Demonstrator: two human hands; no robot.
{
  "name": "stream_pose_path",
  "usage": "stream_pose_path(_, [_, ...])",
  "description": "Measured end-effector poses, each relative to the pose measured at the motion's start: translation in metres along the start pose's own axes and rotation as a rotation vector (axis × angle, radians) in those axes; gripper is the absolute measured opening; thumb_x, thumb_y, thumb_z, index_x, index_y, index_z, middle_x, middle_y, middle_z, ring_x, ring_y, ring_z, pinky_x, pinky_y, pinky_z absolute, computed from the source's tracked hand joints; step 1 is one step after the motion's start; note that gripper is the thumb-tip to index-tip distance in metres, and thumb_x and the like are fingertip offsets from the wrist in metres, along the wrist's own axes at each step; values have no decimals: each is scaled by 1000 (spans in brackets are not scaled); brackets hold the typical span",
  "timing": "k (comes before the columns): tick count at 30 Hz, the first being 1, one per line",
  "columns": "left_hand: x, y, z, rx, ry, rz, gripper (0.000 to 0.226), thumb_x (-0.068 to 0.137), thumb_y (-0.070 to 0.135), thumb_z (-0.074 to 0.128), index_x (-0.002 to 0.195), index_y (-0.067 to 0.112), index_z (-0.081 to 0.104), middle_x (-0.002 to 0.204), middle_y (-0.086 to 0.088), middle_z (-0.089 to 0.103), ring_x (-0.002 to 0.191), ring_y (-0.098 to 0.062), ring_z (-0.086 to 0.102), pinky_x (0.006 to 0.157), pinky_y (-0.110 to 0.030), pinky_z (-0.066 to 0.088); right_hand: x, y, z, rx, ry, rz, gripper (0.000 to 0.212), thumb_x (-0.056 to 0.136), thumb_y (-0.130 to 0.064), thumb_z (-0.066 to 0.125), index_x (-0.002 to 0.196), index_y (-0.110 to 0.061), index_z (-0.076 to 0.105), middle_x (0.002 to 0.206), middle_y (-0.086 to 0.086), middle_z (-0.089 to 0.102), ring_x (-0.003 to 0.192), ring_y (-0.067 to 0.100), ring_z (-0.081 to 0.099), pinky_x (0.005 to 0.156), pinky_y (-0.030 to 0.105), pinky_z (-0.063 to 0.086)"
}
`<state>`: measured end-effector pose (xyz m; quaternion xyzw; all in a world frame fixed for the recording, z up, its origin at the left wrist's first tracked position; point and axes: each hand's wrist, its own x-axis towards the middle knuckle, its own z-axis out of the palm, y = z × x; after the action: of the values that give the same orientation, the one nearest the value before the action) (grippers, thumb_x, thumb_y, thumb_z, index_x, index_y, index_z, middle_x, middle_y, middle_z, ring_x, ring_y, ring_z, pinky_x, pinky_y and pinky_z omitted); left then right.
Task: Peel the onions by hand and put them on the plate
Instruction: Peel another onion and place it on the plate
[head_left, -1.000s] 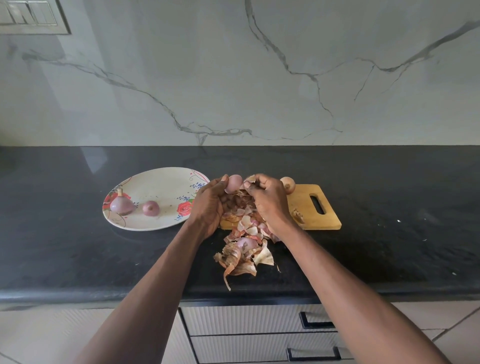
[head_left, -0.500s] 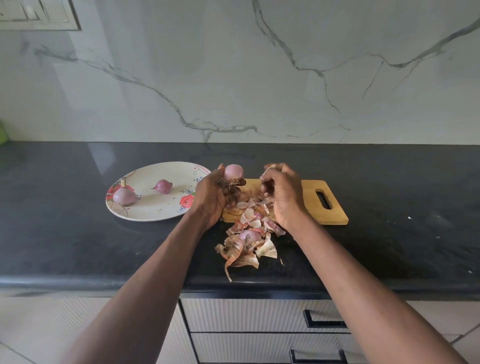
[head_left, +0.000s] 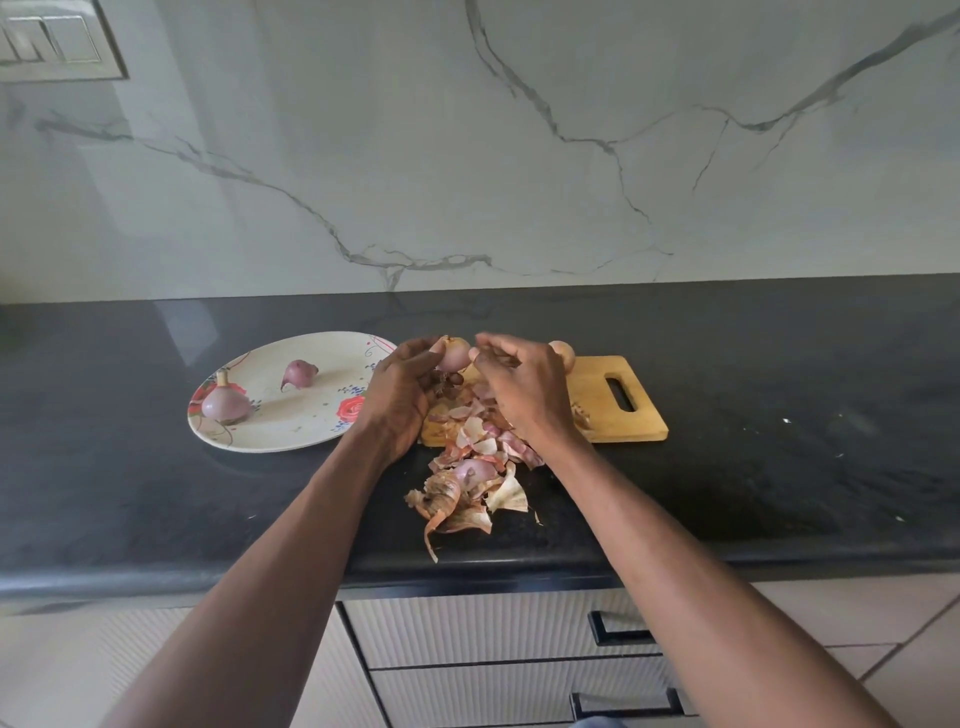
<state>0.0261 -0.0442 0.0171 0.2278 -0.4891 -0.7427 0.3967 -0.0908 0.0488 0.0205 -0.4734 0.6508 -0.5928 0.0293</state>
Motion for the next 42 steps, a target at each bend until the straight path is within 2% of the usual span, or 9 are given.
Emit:
stream_pose_path(2, [-1,0,1,5,-15,0,16,99,5,56,113,2,61,97,-13,72,79,-18,70,63,-26,57,1,0,0,-8,-5,-18,31,89,-21,72,117,-6,71,114,4,73,98,5,67,82,11,53])
stream_pose_path(6, [1,-3,-1,30,-46,2,18,99,3,56,115,2,63,98,-15,73,83,-22,72,70,-30,61,1,4,1,-57,25,-26,19,89,-14,71,106,-7,76,103,4,76,89,4,67,81,16,55])
stream_pose_path(18, [-3,-5,2,18,-40,11,29,95,0,60,123,0,66,101,-20,74,81,-26,74,70,-33,61,4,10,0,-185,34,-183,14,87,-15,68,91,-5,78,82,10,73,72,21,66,68,42,54])
stream_pose_path(20, [-4,-6,0,22,-46,6,28,95,0,59,122,1,66,102,-21,74,82,-26,74,70,-33,61,2,9,-1,-173,18,-180,14,86,-15,70,91,-5,78,82,10,73,73,23,67,69,33,53])
stream_pose_path(22, [-2,-6,-2,39,-57,2,28,95,0,59,122,2,67,106,-23,73,88,-28,74,77,-37,62,1,9,-2,-189,14,-189,12,85,-14,71,85,-5,79,78,9,72,70,21,66,64,13,42])
stream_pose_path(24, [-1,-7,-3,54,-73,-2,27,95,0,58,121,4,68,110,-24,73,96,-31,73,85,-41,61,2,9,-2,-220,14,-197,13,84,-12,71,77,-3,78,73,9,70,67,21,63,63,6,35])
stream_pose_path(32, [2,-11,-6,113,-87,-7,26,95,1,59,119,4,69,112,-27,71,101,-36,71,93,-46,58,-4,4,2,-217,-5,-212,29,78,-32,64,71,-5,72,71,4,66,63,18,59,56,34,47])
stream_pose_path(36, [0,-11,-5,139,-99,7,26,95,2,59,119,3,70,109,-28,72,98,-36,72,91,-45,60,-2,12,6,-313,42,-231,17,81,-11,68,68,-1,64,67,8,60,59,22,56,53,44,48])
stream_pose_path(42, [1,-9,-6,83,-74,4,23,97,2,56,117,4,69,106,-23,73,94,-33,73,87,-44,61,0,12,9,-243,45,-174,9,88,-9,66,82,-3,69,80,7,68,71,19,63,64,39,53])
